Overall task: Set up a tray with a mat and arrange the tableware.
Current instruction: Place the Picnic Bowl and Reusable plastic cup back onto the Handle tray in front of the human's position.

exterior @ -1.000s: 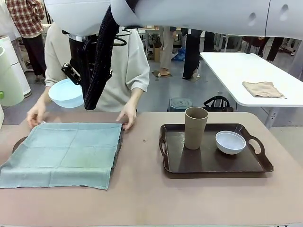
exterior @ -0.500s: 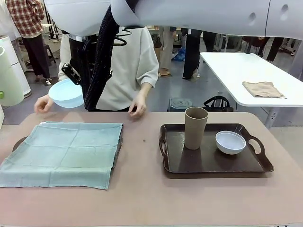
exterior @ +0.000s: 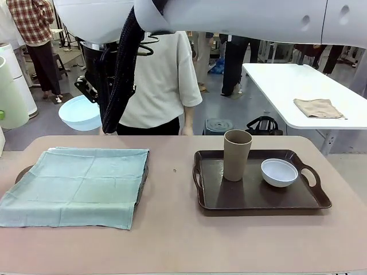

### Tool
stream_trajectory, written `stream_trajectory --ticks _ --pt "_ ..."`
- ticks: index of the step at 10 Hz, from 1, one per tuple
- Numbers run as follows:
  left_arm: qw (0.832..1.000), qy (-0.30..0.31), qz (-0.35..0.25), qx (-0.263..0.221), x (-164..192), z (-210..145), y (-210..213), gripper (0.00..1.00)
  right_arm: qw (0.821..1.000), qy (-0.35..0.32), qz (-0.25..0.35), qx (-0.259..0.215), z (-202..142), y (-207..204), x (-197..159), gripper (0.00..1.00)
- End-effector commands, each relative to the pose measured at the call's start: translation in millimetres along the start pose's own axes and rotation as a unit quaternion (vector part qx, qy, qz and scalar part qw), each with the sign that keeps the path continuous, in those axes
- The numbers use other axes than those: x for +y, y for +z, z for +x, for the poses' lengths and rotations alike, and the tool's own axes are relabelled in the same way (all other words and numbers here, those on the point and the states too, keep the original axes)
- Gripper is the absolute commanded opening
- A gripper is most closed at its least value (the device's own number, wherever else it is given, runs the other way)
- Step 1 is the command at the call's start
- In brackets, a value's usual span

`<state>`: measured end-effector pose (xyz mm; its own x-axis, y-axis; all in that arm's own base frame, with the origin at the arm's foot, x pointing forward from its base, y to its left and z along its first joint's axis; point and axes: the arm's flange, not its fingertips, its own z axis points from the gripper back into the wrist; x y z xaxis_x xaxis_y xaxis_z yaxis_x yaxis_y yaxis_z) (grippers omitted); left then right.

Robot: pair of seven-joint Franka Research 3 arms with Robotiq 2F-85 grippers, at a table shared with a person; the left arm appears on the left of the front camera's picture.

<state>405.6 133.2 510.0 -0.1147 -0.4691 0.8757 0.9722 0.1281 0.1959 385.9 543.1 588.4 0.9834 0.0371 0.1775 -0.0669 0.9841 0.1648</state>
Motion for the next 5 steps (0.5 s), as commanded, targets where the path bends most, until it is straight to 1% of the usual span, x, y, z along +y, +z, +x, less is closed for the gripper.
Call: stream_trajectory --ticks 1,2,3,4,5 --pt "1.000 -0.010 0.001 0.001 1 1 1 0.00 1.000 0.004 0.006 0.000 2 1 1 0.00" --pt "1.000 -0.010 0.001 0.001 1 1 1 0.00 1.000 0.004 0.006 0.000 2 1 1 0.00" --pt "1.000 0.000 0.000 0.000 0 0 0 0.82 1.000 0.000 0.000 0.000 0 0 0 0.05" --pt "0.999 0.031 -0.013 -0.010 8 -25 -12 0.82 1.000 0.002 0.013 0.016 5 -26 -7 0.05" --pt "0.999 0.042 -0.019 -0.019 9 -50 -27 0.82 1.000 -0.005 0.016 0.024 6 -50 -15 0.05"
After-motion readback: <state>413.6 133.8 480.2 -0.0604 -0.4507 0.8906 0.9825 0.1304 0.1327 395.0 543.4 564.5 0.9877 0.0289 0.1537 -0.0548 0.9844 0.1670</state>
